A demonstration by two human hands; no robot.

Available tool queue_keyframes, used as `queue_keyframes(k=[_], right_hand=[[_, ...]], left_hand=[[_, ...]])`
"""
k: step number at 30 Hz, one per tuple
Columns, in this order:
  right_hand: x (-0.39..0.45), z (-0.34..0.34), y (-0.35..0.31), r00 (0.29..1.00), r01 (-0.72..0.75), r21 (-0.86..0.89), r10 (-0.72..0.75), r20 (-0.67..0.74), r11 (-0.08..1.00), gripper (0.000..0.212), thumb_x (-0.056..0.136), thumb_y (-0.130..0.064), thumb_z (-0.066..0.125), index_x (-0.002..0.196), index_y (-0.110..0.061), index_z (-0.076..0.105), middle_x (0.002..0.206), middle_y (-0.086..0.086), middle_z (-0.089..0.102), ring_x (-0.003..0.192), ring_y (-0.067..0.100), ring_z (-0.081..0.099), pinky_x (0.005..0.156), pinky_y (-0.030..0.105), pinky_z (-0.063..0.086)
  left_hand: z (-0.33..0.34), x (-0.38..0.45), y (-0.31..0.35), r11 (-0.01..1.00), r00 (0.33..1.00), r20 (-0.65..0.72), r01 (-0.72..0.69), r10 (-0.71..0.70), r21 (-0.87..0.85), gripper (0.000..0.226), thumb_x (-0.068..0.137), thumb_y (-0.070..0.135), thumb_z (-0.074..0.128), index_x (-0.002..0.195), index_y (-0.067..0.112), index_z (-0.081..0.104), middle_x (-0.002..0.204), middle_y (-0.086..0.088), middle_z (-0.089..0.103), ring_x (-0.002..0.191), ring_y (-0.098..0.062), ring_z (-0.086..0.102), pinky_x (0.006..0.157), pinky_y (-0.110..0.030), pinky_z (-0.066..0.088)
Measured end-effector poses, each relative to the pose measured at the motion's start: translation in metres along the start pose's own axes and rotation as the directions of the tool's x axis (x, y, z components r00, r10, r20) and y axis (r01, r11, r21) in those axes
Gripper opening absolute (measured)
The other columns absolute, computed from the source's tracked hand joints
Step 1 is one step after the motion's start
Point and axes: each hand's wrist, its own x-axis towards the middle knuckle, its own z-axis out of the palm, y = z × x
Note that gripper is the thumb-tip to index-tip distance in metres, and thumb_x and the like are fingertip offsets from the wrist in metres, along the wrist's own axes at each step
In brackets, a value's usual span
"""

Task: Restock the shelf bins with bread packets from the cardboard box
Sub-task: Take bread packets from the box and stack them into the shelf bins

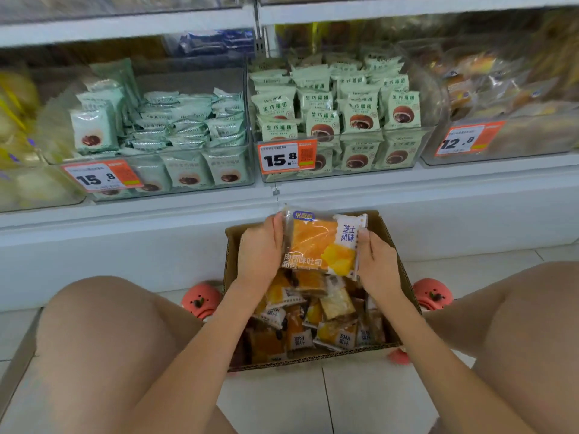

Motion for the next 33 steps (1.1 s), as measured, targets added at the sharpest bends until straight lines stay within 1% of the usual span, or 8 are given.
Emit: queue_keyframes(k=[5, 12, 17, 21, 23, 27, 30, 33], right_hand=[[0.036, -0.052, -0.067, 0.998, 0.062, 0.219, -0.063, -0.002, 0.974, 0.022, 0.098, -0.04, 0.039, 0.11, -0.025, 0.049, 0.095, -0.014, 0.063, 0.083, 0.009, 0.064, 0.075, 0.038, 0.051], [0.106, -0.142, -0.199, 0.815, 0.58, -0.312, -0.532, 0.231, 0.752, 0.077, 0.075, -0.047, 0.073, 0.14, -0.03, 0.034, 0.139, -0.007, 0.045, 0.13, 0.016, 0.037, 0.104, 0.034, 0.035], [0.161, -0.184, -0.281, 0.735, 0.658, -0.415, -0.656, 0.171, 0.629, 0.081, 0.068, -0.053, 0.075, 0.137, -0.037, 0.037, 0.14, -0.007, 0.045, 0.133, 0.02, 0.031, 0.103, 0.049, 0.036], [0.197, -0.201, -0.331, 0.687, 0.695, -0.493, -0.687, 0.239, 0.523, 0.069, 0.07, -0.052, 0.075, 0.128, -0.026, 0.049, 0.121, -0.003, 0.06, 0.116, 0.02, 0.047, 0.091, 0.041, 0.042], [0.217, -0.207, -0.347, 0.699, 0.696, -0.46, -0.667, 0.258, 0.551, 0.063, 0.07, -0.053, 0.074, 0.121, -0.025, 0.05, 0.111, -0.004, 0.063, 0.097, 0.015, 0.056, 0.078, 0.035, 0.045], [0.262, -0.221, -0.367, 0.734, 0.649, -0.509, -0.64, 0.225, 0.565, 0.063, 0.069, -0.054, 0.073, 0.12, -0.025, 0.052, 0.105, -0.004, 0.067, 0.085, 0.011, 0.058, 0.085, 0.038, 0.046], [0.296, -0.229, -0.373, 0.761, 0.609, -0.506, -0.63, 0.157, 0.611, 0.06, 0.072, -0.05, 0.074, 0.119, -0.021, 0.052, 0.103, 0.0, 0.066, 0.085, 0.015, 0.059, 0.085, 0.042, 0.048], [0.332, -0.232, -0.375, 0.797, 0.557, -0.527, -0.592, 0.12, 0.642, 0.052, 0.071, -0.05, 0.075, 0.11, -0.025, 0.052, 0.099, -0.001, 0.064, 0.087, 0.018, 0.059, 0.083, 0.043, 0.048]], left_hand=[[-0.057, 0.06, 0.033, 0.942, 0.914, -0.227, -0.32, 0.335, 0.104, 0.044, 0.097, 0.02, 0.034, 0.073, 0.004, 0.067, 0.04, -0.004, 0.05, 0.028, -0.019, 0.045, 0.037, -0.014, 0.024], [-0.135, 0.151, 0.089, 0.885, 0.73, -0.507, -0.426, 0.459, 0.187, 0.072, 0.104, 0.039, 0.011, 0.07, 0.007, 0.066, 0.044, -0.007, 0.055, 0.031, -0.025, 0.049, 0.033, -0.019, 0.029], [-0.183, 0.212, 0.122, 0.841, 0.614, -0.608, -0.51, 0.504, 0.182, 0.069, 0.105, 0.036, 0.013, 0.073, 0.002, 0.064, 0.046, -0.006, 0.053, 0.032, -0.021, 0.046, 0.04, -0.024, 0.026], [-0.21, 0.258, 0.14, 0.8, 0.527, -0.656, -0.564, 0.54, 0.206, 0.065, 0.105, 0.032, 0.016, 0.074, 0.001, 0.065, 0.047, -0.006, 0.054, 0.034, -0.021, 0.048, 0.037, -0.025, 0.031], [-0.218, 0.283, 0.147, 0.808, 0.527, -0.662, -0.548, 0.533, 0.215, 0.055, 0.104, 0.024, 0.025, 0.08, 0.0, 0.068, 0.048, -0.006, 0.057, 0.034, -0.02, 0.049, 0.037, -0.023, 0.03], [-0.218, 0.327, 0.149, 0.927, 0.718, -0.616, -0.37, 0.325, 0.058, 0.04, 0.102, 0.024, 0.031, 0.09, 0.007, 0.065, 0.055, -0.005, 0.054, 0.046, -0.023, 0.048, 0.043, -0.024, 0.023], [-0.207, 0.348, 0.144, 0.952, 0.706, -0.649, -0.29, 0.284, 0.102, 0.042, 0.1, 0.035, 0.023, 0.089, 0.008, 0.054, 0.057, 0.005, 0.041, 0.047, -0.018, 0.038, 0.042, -0.022, 0.015], [-0.179, 0.363, 0.136, 0.881, 0.686, -0.558, -0.413, 0.467, 0.23, 0.04, 0.098, 0.038, 0.028, 0.084, 0.01, 0.054, 0.062, 0.001, 0.046, 0.056, -0.018, 0.043, 0.054, -0.026, 0.034]])
